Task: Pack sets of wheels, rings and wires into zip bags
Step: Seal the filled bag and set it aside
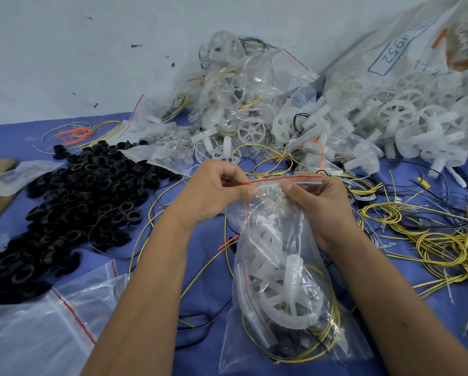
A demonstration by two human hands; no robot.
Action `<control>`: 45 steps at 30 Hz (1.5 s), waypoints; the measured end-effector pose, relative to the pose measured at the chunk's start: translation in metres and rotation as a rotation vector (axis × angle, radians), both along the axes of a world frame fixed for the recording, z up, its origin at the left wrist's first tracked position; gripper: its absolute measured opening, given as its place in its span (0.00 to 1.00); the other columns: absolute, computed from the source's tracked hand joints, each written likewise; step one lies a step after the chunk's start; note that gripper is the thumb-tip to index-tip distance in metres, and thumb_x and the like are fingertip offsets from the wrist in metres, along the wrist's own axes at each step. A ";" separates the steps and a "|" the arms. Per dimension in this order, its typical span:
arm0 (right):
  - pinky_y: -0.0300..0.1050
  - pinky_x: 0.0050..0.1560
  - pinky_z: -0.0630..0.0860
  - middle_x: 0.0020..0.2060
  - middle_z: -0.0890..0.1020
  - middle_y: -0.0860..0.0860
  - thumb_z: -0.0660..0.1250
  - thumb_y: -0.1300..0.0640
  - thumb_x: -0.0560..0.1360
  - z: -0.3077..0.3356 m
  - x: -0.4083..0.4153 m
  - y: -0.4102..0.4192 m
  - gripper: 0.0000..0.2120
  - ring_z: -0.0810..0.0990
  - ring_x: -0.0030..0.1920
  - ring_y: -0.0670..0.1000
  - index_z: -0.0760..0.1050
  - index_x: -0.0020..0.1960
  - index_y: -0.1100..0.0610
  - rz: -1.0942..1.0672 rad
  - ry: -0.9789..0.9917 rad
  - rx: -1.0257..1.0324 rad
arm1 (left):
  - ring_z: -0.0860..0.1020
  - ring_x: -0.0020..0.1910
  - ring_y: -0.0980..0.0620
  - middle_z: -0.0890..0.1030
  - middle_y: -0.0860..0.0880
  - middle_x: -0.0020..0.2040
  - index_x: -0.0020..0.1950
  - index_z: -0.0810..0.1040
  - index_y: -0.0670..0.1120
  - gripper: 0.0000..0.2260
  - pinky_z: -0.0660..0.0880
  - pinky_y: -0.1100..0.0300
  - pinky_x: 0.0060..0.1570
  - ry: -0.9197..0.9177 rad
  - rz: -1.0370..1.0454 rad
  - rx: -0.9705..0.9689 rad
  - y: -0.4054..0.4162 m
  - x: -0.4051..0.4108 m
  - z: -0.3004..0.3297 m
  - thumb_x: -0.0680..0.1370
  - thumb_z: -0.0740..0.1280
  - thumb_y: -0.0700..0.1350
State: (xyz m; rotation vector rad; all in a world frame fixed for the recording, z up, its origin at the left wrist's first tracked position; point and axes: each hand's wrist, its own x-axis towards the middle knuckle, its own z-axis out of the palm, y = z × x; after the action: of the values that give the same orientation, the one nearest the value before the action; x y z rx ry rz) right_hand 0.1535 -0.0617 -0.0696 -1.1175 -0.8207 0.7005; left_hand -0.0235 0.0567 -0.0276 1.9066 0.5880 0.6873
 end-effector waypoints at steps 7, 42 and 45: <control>0.45 0.38 0.81 0.38 0.87 0.57 0.78 0.54 0.67 -0.001 0.007 -0.002 0.11 0.84 0.37 0.52 0.85 0.44 0.61 -0.057 0.019 -0.028 | 0.76 0.30 0.57 0.82 0.47 0.32 0.39 0.86 0.46 0.04 0.74 0.66 0.34 0.070 0.078 -0.106 0.015 -0.023 -0.005 0.74 0.77 0.40; 0.47 0.41 0.78 0.35 0.84 0.54 0.78 0.57 0.71 0.003 0.002 -0.003 0.03 0.80 0.37 0.53 0.86 0.42 0.55 -0.014 -0.022 -0.050 | 0.78 0.37 0.55 0.83 0.46 0.37 0.39 0.81 0.42 0.07 0.74 0.66 0.42 -0.034 0.021 -0.013 0.004 -0.007 -0.006 0.76 0.73 0.34; 0.47 0.41 0.80 0.36 0.86 0.55 0.77 0.59 0.72 0.003 0.002 -0.002 0.01 0.82 0.37 0.52 0.86 0.42 0.56 -0.012 -0.037 -0.030 | 0.79 0.35 0.59 0.83 0.52 0.35 0.41 0.82 0.43 0.06 0.74 0.68 0.40 -0.037 0.014 -0.030 0.003 -0.003 -0.007 0.77 0.73 0.35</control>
State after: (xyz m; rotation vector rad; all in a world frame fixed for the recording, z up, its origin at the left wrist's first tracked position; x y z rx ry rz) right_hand 0.1552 -0.0633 -0.0671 -1.1640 -0.8360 0.6854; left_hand -0.0266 0.0595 -0.0343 1.8602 0.5859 0.7174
